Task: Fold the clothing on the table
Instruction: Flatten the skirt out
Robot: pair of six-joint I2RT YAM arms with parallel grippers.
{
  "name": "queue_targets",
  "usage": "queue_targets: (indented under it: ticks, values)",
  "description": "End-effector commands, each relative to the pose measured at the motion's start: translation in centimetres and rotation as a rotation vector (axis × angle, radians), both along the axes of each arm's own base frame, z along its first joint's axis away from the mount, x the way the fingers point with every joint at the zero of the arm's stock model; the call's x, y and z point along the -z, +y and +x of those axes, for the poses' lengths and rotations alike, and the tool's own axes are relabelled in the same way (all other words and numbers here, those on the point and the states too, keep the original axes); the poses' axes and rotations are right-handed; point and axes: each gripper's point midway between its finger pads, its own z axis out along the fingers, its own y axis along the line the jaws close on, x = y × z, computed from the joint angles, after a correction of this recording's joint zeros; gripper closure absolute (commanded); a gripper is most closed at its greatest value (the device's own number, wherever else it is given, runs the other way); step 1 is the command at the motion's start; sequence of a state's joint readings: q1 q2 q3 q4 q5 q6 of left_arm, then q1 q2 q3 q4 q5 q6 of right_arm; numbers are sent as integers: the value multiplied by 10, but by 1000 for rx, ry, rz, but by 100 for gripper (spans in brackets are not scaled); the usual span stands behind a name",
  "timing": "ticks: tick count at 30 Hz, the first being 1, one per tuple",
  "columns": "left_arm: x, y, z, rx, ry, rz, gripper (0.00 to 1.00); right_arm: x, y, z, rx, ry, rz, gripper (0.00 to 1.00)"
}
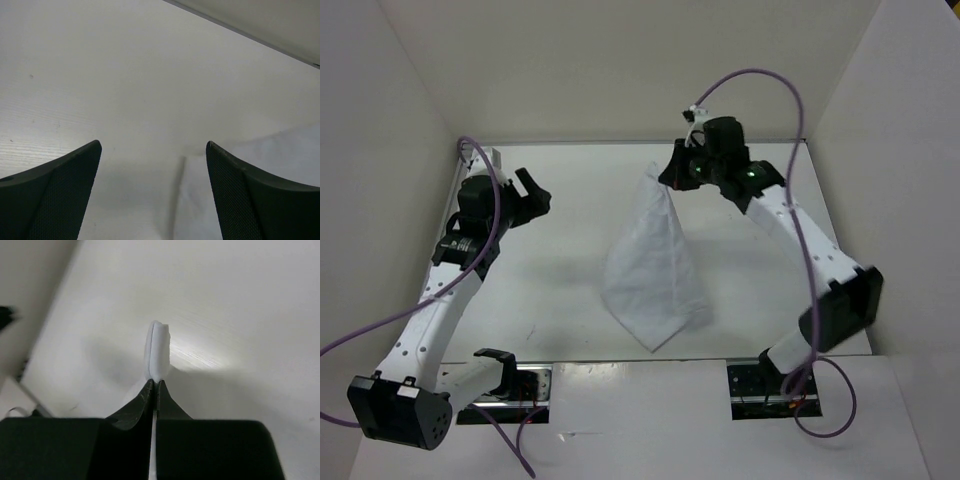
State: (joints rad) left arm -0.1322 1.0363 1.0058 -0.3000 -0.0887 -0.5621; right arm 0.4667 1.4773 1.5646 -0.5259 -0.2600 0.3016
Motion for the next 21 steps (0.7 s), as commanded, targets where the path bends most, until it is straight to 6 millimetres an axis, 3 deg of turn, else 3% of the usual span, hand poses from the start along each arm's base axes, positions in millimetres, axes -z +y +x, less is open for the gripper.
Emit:
queue_targets:
  ticks: [1,3,4,7,10,13,18,21]
  values:
    - [0,-14,4,49,-19,-82,8,113,-26,55,169,203,-137,100]
    - [0,-24,5,80,-26,-132,9,144,-44,68,229,275,-169,100]
    - [10,-34,4,124,-6,-162,11,164,-47,72,237,319,-190,100]
    - [26,-48,5,175,48,-227,16,188,-51,76,268,363,-225,100]
    - [64,-66,7,241,171,-292,19,212,-54,75,276,411,-259,100]
    - [91,-79,9,262,254,-321,19,213,-55,78,283,412,-266,100]
    - [133,-76,29,165,317,-256,35,210,-58,82,287,401,-266,100]
    - [166,-91,41,173,405,-243,39,211,-59,81,286,409,-271,100]
